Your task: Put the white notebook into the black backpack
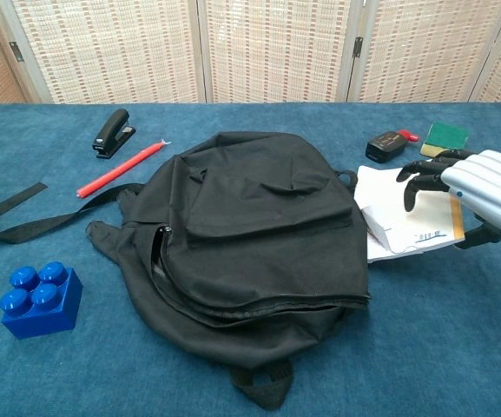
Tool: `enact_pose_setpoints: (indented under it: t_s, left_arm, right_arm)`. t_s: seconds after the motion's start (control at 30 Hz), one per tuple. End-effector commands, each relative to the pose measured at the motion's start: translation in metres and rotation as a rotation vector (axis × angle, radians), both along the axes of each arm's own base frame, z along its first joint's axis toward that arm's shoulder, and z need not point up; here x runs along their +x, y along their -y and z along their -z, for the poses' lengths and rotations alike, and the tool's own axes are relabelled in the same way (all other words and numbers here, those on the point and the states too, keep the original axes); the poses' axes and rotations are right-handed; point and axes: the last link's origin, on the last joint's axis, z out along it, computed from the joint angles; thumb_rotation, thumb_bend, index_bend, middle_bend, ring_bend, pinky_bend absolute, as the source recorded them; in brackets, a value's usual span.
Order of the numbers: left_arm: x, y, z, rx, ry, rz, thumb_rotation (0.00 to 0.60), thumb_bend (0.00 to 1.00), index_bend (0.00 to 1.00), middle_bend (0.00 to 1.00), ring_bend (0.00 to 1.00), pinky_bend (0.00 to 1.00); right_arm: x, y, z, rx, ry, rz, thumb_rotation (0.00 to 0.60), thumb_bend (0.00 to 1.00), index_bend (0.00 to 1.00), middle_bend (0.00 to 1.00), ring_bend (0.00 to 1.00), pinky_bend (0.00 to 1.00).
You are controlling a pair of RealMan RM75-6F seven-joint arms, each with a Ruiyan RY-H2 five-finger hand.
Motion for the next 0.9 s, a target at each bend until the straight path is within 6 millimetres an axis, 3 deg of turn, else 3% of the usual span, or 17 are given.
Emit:
enact_pose_setpoints:
  t_s: [0.03,0.47,0.7,0.9]
  left_arm:
    - [0.001,0.000,0.000,-0.002,-0.001,0.001,0.600,0.21,0.13,0.13,0.13,0.00]
    - [0.004,-0.002,0.000,-0.001,-0.006,0.013,0.600,0.21,0.13,0.13,0.13,0.00]
    - [0.010,-0.006,-0.003,-0.001,-0.015,0.054,0.600,0.21,0.13,0.13,0.13,0.00]
    - [0.025,-0.018,-0.003,-0.030,-0.044,0.137,0.600,0.21,0.13,0.13,0.13,0.00]
  right_arm:
    - [-0.001,0.000,0.000,-0.004,0.008,0.003,0.600,0.40,0.50,0.29,0.29,0.20]
    - [-0.013,-0.004,-0.003,-0.019,-0.040,0.001,0.600,0.37,0.66,0.39,0.33,0.22]
    - [-0.020,-0.006,-0.028,-0.121,-0.020,-0.020,0.600,0.37,0.74,0.44,0.37,0.24]
    - [-0.021,-0.010,-0.063,-0.245,-0.011,-0.093,0.600,0.37,0.76,0.45,0.38,0.25]
